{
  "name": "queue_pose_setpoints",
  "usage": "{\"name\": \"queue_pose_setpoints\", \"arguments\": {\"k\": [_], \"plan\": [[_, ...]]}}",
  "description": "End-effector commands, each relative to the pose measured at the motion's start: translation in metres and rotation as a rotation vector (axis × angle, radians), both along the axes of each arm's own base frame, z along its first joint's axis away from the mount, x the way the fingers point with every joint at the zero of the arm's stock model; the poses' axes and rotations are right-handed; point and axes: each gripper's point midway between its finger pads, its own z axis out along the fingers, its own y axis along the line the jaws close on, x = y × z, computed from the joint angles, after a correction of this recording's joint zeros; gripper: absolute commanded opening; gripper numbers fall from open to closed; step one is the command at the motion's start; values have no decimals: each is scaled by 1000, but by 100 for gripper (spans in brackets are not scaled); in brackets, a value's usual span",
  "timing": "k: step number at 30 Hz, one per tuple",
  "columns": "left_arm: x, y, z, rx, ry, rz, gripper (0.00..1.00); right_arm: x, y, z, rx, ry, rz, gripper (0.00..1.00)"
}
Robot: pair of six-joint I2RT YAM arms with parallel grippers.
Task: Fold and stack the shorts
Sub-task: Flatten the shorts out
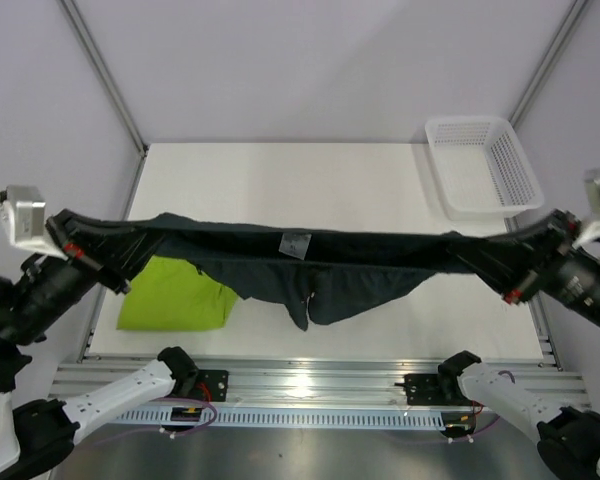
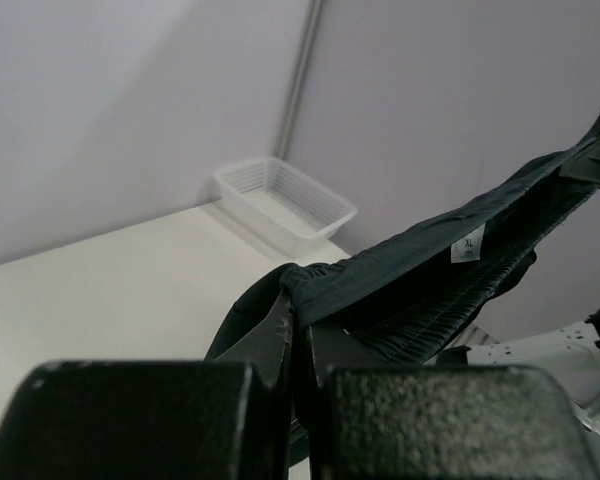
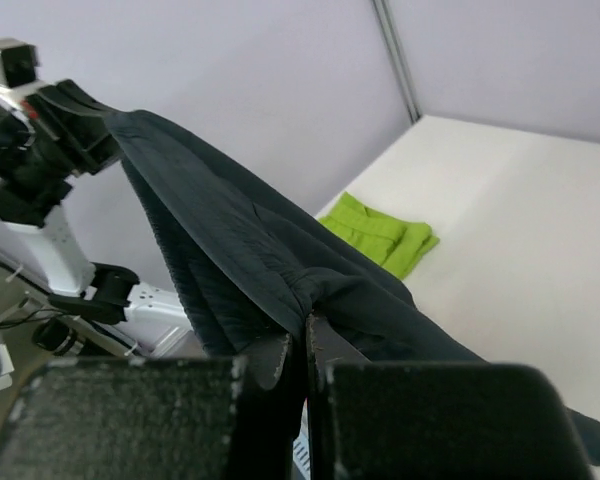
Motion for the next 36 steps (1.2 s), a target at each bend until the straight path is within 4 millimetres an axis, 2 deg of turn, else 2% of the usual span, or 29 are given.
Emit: {"name": "queue_pose_setpoints", "arguments": {"k": [1, 4, 7, 9, 10, 11, 12, 13, 14, 15, 17, 18, 19, 21, 22, 23, 24, 25, 27, 28, 29, 30, 31, 32, 33, 34, 35, 36], "plan": [[-23, 44, 44, -175, -170, 103, 0, -50, -29, 24, 82, -152, -45, 0], [-22, 42, 42, -176, -164, 94, 0, -53, -32, 24, 82, -150, -66, 0], [-19, 45, 54, -183, -169, 118, 0, -35, -32, 23, 58, -134, -117, 0], [-1, 36, 58, -146, -143, 150, 0, -10, -32, 20, 31, -104, -170, 0], [2, 38, 66, -147, -146, 168, 0, 1, -32, 17, 19, -87, -199, 0], [31, 23, 55, -86, -81, 212, 0, 18, -35, 12, 3, -60, -253, 0], [32, 25, 69, -92, -100, 228, 0, 43, -30, 1, -30, -2, -280, 0], [46, 16, 64, -59, -70, 242, 0, 57, -27, -6, -50, 29, -302, 0], [73, -2, 53, -8, -19, 268, 0, 75, -28, -15, -71, 59, -355, 0], [87, -13, 41, 25, 11, 276, 0, 98, -17, -35, -103, 115, -361, 0], [111, -26, 28, 51, 46, 311, 0, 120, -11, -59, -129, 168, -393, 0], [130, -39, 4, 97, 101, 325, 0, 132, -10, -65, -126, 177, -410, 0], [146, -42, -20, 133, 151, 355, 0, 147, -7, -95, -167, 242, -427, 0], [169, -57, -59, 155, 239, 332, 0, 163, -6, -117, -183, 285, -434, 0], [192, -52, -113, 214, 342, 371, 0, 179, -15, -149, -212, 358, -471, 0], [203, -52, -121, 189, 350, 376, 0, 187, -19, -163, -212, 388, -473, 0], [211, -53, -137, 175, 386, 365, 0, 193, -14, -168, -184, 392, -428, 0], [228, -43, -173, 187, 439, 407, 0, 207, -28, -197, -187, 460, -461, 0], [244, -41, -192, 174, 470, 412, 0, 226, -32, -212, -170, 470, -459, 0], [260, -36, -215, 182, 516, 432, 0, 233, -34, -221, -175, 491, -464, 0], [271, -36, -220, 169, 524, 434, 0, 248, -35, -239, -194, 534, -471, 0], [279, -35, -223, 147, 546, 442, 0, 261, -35, -242, -190, 526, -475, 0], [297, -35, -239, 153, 574, 460, 0, 272, -34, -247, -189, 535, -480, 0], [307, -37, -238, 143, 571, 471, 0, 291, -34, -260, -197, 568, -481, 0], [319, -39, -232, 134, 559, 477, 0, 307, -33, -259, -179, 556, -487, 0], [331, -40, -237, 135, 569, 488, 0, 320, -32, -263, -177, 563, -490, 0], [360, -49, -232, 124, 566, 493, 0, 350, -34, -270, -173, 567, -506, 0], [374, -54, -237, 128, 574, 489, 0, 366, -36, -272, -158, 579, -525, 0]]}}
